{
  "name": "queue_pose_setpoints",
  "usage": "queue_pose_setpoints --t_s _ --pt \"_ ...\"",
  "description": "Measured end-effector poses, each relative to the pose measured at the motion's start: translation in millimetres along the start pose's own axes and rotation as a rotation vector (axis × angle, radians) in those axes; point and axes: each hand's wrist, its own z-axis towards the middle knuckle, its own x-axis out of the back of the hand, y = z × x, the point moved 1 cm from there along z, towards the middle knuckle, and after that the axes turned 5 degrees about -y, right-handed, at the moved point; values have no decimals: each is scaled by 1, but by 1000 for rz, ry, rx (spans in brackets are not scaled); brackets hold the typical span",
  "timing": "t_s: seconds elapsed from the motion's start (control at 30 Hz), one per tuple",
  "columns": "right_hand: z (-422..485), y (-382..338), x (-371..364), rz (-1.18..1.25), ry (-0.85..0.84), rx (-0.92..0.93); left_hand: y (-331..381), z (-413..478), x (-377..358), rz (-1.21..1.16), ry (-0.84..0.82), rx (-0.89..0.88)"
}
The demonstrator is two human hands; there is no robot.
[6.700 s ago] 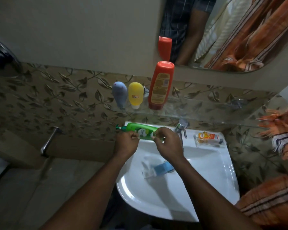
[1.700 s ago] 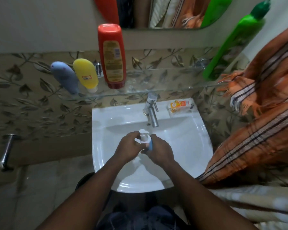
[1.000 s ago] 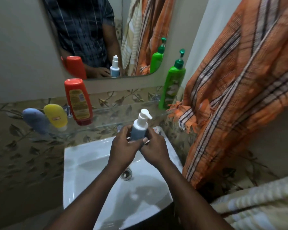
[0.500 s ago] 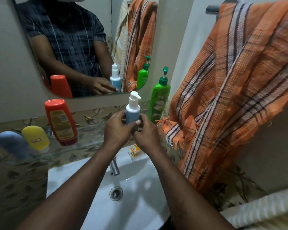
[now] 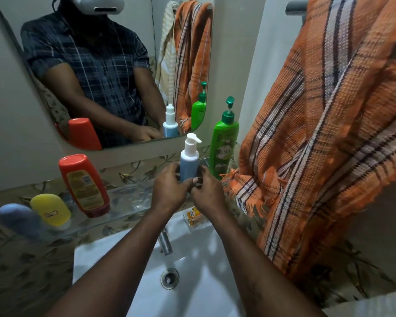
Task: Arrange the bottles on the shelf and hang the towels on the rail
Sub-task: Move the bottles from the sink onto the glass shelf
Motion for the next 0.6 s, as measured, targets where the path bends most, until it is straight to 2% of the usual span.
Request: queue_pose_setpoints --t_s 0.33,0.6 --pt "11 19 8 -11 60 -27 8 15 -16 51 -20 -14" --pt "8 23 11 111 65 -51 5 17 -20 60 -42 -39"
